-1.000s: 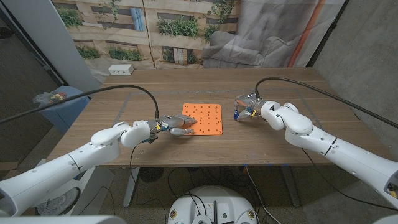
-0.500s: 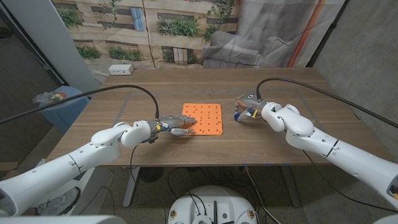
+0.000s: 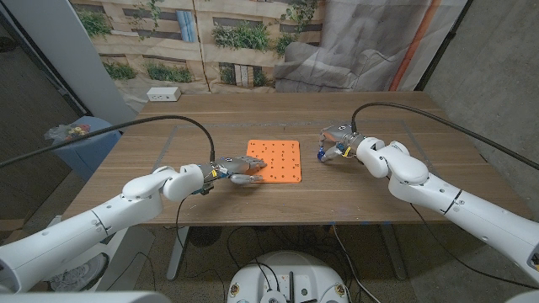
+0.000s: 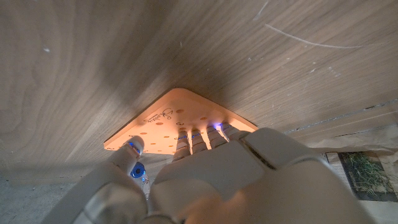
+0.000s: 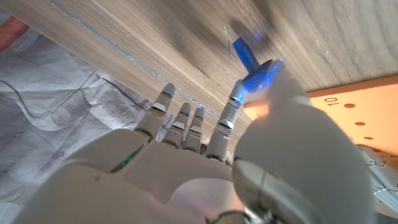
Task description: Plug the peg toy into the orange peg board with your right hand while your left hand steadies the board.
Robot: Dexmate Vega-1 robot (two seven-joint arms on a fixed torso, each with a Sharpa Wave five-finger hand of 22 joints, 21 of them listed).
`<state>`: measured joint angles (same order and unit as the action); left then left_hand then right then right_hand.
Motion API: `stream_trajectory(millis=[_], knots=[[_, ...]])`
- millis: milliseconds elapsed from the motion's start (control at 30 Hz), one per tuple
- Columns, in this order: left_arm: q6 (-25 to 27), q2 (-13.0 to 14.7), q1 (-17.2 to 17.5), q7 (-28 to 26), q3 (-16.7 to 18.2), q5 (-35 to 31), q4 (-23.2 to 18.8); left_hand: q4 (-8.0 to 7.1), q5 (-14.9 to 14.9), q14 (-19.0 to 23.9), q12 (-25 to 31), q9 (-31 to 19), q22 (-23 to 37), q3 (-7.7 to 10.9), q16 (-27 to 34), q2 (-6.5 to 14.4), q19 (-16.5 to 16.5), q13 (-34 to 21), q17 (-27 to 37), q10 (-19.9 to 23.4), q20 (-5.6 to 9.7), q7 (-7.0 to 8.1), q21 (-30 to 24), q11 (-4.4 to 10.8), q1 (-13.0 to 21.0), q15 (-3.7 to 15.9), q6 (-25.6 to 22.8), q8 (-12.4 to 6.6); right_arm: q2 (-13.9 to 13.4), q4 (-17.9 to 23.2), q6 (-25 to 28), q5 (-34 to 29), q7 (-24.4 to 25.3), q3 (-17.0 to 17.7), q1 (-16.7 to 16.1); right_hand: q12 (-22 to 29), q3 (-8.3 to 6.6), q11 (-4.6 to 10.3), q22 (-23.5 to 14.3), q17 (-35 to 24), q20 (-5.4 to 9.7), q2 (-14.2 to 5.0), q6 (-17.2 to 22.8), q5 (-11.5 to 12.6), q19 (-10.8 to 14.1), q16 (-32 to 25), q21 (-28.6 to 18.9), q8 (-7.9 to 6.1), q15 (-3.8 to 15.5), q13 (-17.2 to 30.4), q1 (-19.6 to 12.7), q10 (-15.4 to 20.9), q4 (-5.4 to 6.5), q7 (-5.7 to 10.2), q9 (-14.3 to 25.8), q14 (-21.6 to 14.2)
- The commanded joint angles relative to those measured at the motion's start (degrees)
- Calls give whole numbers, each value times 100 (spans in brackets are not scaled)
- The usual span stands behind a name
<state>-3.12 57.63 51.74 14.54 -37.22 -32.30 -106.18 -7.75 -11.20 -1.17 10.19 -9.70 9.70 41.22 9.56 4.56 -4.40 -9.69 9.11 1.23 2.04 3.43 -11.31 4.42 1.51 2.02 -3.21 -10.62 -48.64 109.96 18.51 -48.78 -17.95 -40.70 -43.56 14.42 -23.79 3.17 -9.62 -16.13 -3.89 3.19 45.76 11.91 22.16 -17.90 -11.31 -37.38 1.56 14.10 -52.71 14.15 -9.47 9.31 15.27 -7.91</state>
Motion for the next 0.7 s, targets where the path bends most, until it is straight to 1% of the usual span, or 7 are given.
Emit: stream_trajectory(millis=[33, 100, 167, 233, 367, 600, 700], knots=[[-7, 40, 51, -37, 28, 14, -30, 4, 19, 86, 50, -32, 30, 57, 48, 539, 15, -18, 40, 207, 817, 9, -9, -1, 45, 447, -51, -25, 2, 146, 145, 744, 227, 291, -142, 32, -3, 0, -10, -24, 7, -71, 227, 33, 70, -24, -15, -48, 13, -6, -12, 84, 28, 175, 81, -55], [0, 44, 63, -48, 35, 15, -37, 6, 20, 86, 50, -32, 30, 59, 48, 538, 16, -19, 40, 209, 820, 9, -9, 1, 45, 443, -52, -24, 15, 178, 172, 942, 321, 380, -188, 28, -1, -5, -10, -26, 8, -75, 250, 33, 71, -28, -12, -64, 13, -8, -15, 87, 27, 169, 86, -61], [2, 47, 65, -44, 36, 14, -40, 8, 20, 87, 48, -32, 30, 63, 47, 537, 16, -19, 40, 205, 820, 11, -8, 6, 45, 447, -51, -23, 4, 198, 209, 996, 349, 374, -181, 29, 0, -7, -10, -27, 12, -77, 250, 33, 74, -32, -11, -67, 16, -9, -15, 98, 27, 161, 88, -70], [18, 57, 81, -43, 44, 18, -58, 10, 21, 91, 46, -32, 30, 65, 49, 537, 16, -19, 40, 202, 816, 7, -7, 4, 45, 447, -52, -22, 13, 234, 214, 1185, 430, 447, -217, 33, 1, 0, -10, -28, 13, -83, 278, 34, 78, -37, -10, -79, 15, -11, -18, 119, 27, 145, 83, -81], [24, 60, 91, -56, 48, 10, -67, 13, 21, 91, 46, -32, 30, 70, 48, 536, 19, -19, 39, 206, 815, 9, -7, 4, 45, 447, -56, -23, -16, 291, 249, 1310, 529, 447, -224, 33, 3, -9, -10, -29, 14, -89, 293, 35, 85, -39, -8, -82, 8, -14, -22, 138, 25, 150, 70, -85], [34, 71, 94, -41, 54, -4, -93, 17, 23, 88, 48, -32, 30, 76, 46, 535, 19, -19, 40, 215, 812, 8, -6, 9, 45, 446, -62, -23, 68, 368, 360, 1816, 788, 585, -320, 34, 4, -9, -10, -31, 18, -100, 312, 38, 85, -45, -2, -85, 14, -18, -31, 167, 22, 147, 50, -95], [70, 90, 116, -36, 75, 3, -128, 19, 23, 87, 46, -33, 30, 78, 45, 534, 21, -19, 39, 211, 813, 10, -6, 13, 46, 445, -62, -23, 176, 360, 460, 2073, 960, 652, -377, 31, 5, -6, -10, -31, 19, -104, 338, 40, 87, -43, -1, -93, 4, -19, -37, 171, 19, 146, 41, -90]])
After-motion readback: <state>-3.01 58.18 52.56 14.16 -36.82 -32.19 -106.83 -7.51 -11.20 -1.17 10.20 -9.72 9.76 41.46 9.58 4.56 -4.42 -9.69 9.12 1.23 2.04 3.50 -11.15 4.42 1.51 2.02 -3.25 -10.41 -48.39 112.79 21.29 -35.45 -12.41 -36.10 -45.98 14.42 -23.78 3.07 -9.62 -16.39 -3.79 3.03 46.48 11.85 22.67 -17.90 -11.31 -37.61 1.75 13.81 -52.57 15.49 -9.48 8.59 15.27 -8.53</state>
